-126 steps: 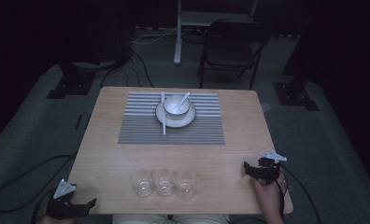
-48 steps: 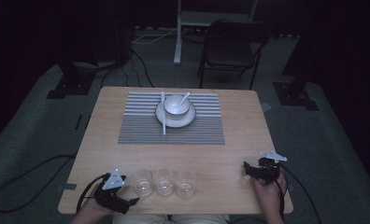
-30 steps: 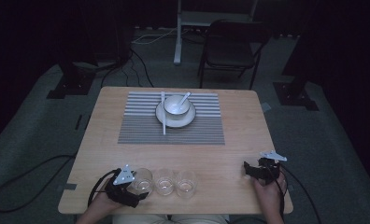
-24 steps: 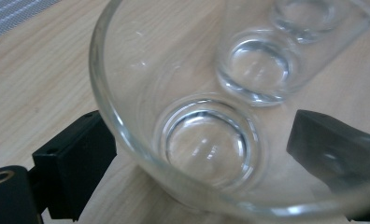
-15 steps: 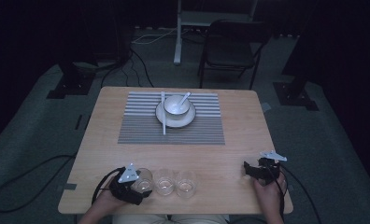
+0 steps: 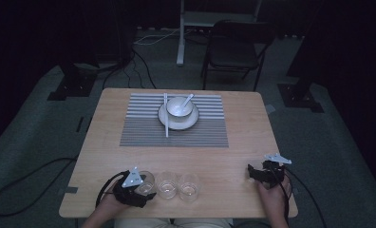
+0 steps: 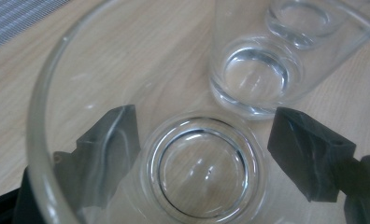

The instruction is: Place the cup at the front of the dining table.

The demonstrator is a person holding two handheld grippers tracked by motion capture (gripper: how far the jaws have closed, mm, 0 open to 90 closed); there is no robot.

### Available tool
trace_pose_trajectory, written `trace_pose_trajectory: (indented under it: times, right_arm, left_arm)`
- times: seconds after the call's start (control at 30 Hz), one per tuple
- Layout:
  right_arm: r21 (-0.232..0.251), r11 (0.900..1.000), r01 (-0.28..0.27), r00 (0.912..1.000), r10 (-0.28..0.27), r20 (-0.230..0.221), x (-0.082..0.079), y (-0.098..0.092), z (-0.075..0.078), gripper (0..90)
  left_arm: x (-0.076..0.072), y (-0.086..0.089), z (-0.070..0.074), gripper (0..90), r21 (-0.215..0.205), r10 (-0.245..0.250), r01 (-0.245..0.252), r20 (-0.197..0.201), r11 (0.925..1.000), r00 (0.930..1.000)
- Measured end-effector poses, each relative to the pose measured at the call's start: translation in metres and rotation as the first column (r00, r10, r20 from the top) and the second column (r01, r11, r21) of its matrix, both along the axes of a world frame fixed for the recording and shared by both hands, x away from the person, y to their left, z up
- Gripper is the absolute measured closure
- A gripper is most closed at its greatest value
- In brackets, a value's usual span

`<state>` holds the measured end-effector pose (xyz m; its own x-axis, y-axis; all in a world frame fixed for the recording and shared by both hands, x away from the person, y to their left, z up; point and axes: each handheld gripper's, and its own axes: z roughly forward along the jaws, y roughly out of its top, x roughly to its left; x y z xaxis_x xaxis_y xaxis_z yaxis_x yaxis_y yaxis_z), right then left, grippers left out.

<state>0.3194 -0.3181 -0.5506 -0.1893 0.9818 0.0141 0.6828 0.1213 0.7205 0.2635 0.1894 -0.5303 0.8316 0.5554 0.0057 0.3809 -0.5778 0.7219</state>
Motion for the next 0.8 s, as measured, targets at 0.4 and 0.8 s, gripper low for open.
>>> trace_pose_trajectory:
  times: [0.4, 0.8]
  right_arm:
    - [0.0, 1.0, 0.0, 1.0, 0.0, 0.0, 0.0, 0.0, 0.0, 11.7]
    - [0.0, 1.0, 0.0, 1.0, 0.0, 0.0, 0.0, 0.0, 0.0, 11.6]
  left_arm:
    - [0.006, 0.011, 0.007, 21.5, -0.007, 0.041, -0.041, -0.005, 0.9991, 0.9992]
    - [0.031, 0.019, 0.011, 21.5, 0.011, 0.116, -0.116, -0.013, 0.9932, 0.9931]
